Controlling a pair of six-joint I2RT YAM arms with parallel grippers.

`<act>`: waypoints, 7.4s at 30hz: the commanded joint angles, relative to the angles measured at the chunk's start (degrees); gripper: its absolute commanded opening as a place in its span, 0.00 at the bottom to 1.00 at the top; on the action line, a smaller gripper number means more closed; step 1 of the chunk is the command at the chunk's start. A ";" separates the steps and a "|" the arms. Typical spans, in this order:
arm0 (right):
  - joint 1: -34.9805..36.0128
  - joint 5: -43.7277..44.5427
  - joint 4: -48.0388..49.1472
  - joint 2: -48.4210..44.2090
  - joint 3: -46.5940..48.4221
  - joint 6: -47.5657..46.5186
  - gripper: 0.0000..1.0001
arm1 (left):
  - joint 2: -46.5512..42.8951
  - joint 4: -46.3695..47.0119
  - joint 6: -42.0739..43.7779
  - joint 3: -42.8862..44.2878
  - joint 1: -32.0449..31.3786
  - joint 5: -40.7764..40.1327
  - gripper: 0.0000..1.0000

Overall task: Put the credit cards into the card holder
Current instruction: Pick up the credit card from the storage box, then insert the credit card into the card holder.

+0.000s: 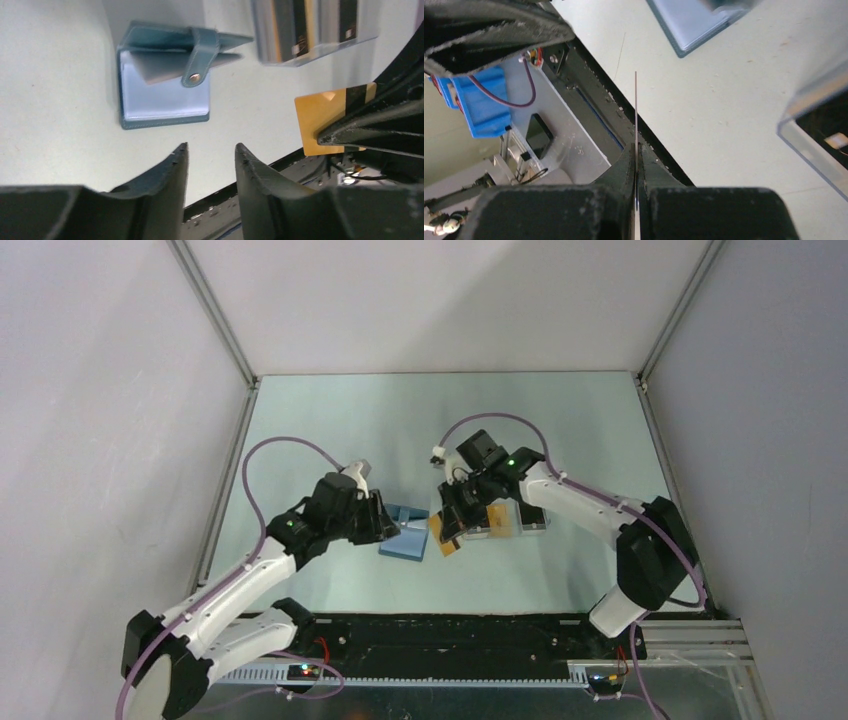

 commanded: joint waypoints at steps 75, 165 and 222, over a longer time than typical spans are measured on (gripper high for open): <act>1.51 4.86 -0.40 28.88 20.09 6.31 0.00 | 18.15 16.90 -21.58 -5.34 9.74 0.74 0.76; -0.99 -13.46 10.65 35.53 17.64 3.93 0.00 | 38.15 -0.55 3.86 7.30 9.23 0.30 0.09; -2.47 -24.40 6.25 43.92 25.03 -2.02 0.00 | 31.80 -1.76 6.85 8.18 10.70 6.08 0.40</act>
